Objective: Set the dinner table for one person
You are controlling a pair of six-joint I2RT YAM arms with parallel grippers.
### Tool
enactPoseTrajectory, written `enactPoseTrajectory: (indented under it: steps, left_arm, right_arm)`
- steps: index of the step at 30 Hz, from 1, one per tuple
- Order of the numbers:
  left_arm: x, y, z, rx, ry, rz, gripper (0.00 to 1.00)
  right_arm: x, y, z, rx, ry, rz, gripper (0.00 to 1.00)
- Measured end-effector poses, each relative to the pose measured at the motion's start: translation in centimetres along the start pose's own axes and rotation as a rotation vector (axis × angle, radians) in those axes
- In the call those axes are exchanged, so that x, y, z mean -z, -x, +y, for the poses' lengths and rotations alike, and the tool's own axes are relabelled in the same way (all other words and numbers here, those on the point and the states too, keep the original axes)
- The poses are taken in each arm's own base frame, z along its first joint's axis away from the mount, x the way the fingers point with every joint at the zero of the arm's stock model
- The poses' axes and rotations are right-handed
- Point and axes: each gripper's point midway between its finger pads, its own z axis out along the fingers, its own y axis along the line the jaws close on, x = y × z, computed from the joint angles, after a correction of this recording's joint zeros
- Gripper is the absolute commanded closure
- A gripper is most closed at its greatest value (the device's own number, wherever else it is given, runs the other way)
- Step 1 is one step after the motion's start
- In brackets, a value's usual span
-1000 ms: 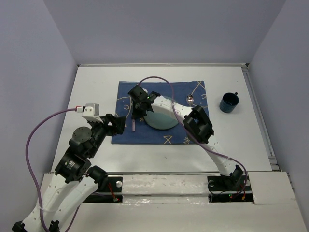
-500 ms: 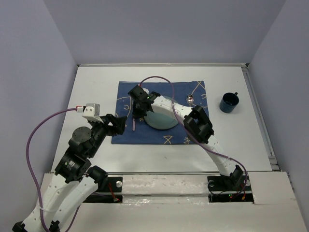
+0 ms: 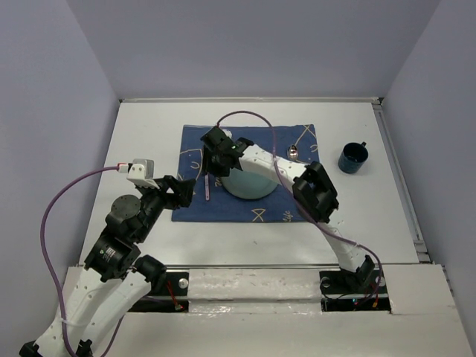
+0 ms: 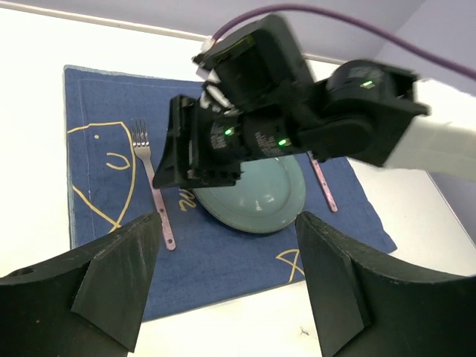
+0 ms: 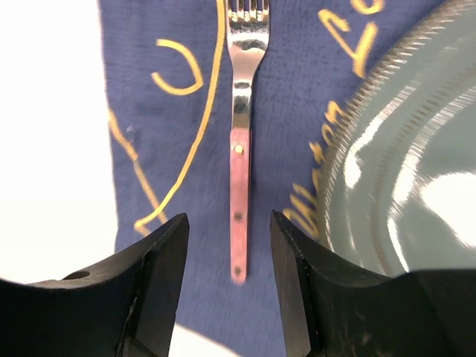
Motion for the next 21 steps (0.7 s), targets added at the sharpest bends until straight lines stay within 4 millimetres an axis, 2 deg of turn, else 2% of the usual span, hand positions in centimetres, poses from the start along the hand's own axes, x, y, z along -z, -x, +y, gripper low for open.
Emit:
enactPoseTrajectory:
  steps: [3, 4, 6, 7, 8, 9, 10, 11, 12, 14, 16, 18, 19, 21]
  left_arm:
    - [0.0, 0.0, 0.0, 0.0, -0.002, 0.0, 0.16]
    - [0.0, 0.0, 0.0, 0.0, -0.002, 0.0, 0.16]
    - [0.1, 0.0, -0.1, 0.001, -0.004, -0.001, 0.16]
    - [0.1, 0.0, -0.1, 0.0, -0.005, -0.002, 0.16]
    - [0.1, 0.1, -0.1, 0.002, -0.007, -0.005, 0.16]
    - [0.2, 0.2, -0.1, 0.002, -0.008, -0.008, 0.16]
    - [0.3, 0.2, -0.1, 0.003, -0.011, -0.011, 0.16]
    - [0.4, 0.3, -0.2, 0.003, -0.016, -0.014, 0.16]
    - [0.5, 0.4, -0.3, 0.004, -0.023, -0.018, 0.16]
    - [0.6, 0.7, -0.5, 0.003, -0.036, -0.029, 0.15]
    - [0.7, 0.9, -0.8, 0.002, -0.052, -0.039, 0.15]
    - [0.7, 1.0, -1.0, -0.001, -0.065, -0.039, 0.15]
    - [0.7, 0.9, -1.1, -0.002, -0.071, -0.037, 0.14]
    - [0.7, 0.8, -1.2, -0.006, -0.081, -0.033, 0.14]
  right_arm:
    - [2.5, 1.5, 0.1, 0.01, 0.022, -0.034, 0.47]
    - [3.9, 2.4, 0.1, 0.012, 0.04, -0.06, 0.48]
    - [6.8, 3.8, -1.7, 0.019, 0.035, -0.093, 0.5]
    - [8.9, 5.3, -3.1, 0.014, 0.036, -0.132, 0.52]
    - [9.9, 6.2, -4.1, 0.01, 0.028, -0.155, 0.53]
    - [12.0, 8.0, -6.8, -0.007, 0.003, -0.198, 0.53]
    - [12.8, 9.1, -8.5, -0.029, -0.01, -0.221, 0.53]
    - [14.7, 11.0, -11.9, -0.07, -0.051, -0.27, 0.53]
    - [16.4, 13.2, -16.1, -0.12, -0.102, -0.323, 0.54]
    - [19.5, 16.0, -24.7, -0.225, -0.236, -0.423, 0.54]
    - [22.6, 16.8, -33.8, -0.334, -0.415, -0.486, 0.54]
    - [24.2, 16.0, -38.8, -0.387, -0.532, -0.493, 0.54]
    - [24.8, 15.6, -40.3, -0.395, -0.579, -0.488, 0.54]
    - [25.1, 15.2, -41.3, -0.385, -0.623, -0.476, 0.53]
